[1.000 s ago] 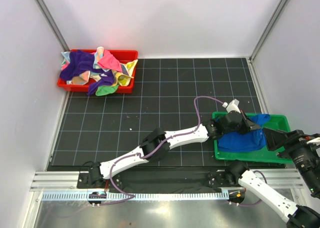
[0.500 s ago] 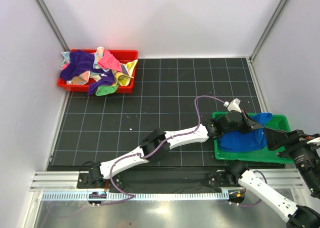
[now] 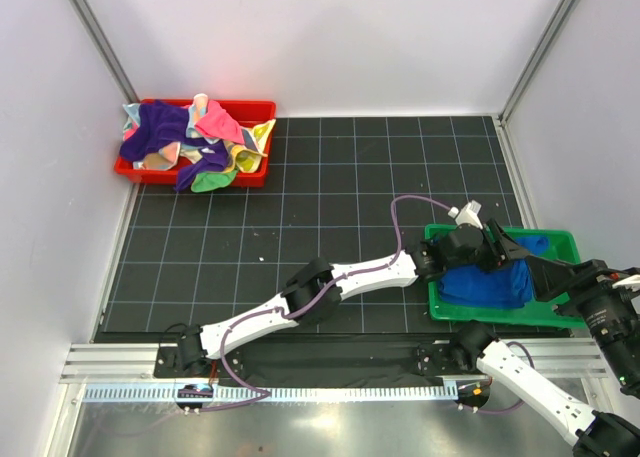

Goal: Fold and stack the towels
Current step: Neatly place the folded towel into the bin

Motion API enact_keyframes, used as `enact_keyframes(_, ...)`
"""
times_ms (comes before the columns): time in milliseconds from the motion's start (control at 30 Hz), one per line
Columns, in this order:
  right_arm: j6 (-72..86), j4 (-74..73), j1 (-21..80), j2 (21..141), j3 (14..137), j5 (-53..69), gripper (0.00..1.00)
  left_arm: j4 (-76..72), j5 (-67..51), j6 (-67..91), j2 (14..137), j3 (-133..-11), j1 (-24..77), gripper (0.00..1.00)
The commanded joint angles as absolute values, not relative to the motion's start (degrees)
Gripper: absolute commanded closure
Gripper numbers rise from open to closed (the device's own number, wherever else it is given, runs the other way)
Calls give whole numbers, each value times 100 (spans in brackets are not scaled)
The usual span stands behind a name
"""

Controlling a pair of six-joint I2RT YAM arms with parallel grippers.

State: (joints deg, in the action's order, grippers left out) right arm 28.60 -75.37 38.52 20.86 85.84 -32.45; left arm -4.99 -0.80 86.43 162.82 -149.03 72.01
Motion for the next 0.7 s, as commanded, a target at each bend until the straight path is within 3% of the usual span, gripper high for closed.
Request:
enact_keyframes(0, 2769, -7392, 3876, 2092, 8622, -3305, 37, -879, -193, 8675, 16286, -15170, 7233, 40)
enact_keyframes(467, 2786, -7330, 3867, 2197, 8587, -3270, 37, -1011, -386, 8675, 16191, -15074, 7163, 37)
enact_keyframes(667, 2918, -7470, 3885, 2750, 8929, -3375, 37, -1292, -658, 8298, 15286, -13748, 6935, 38)
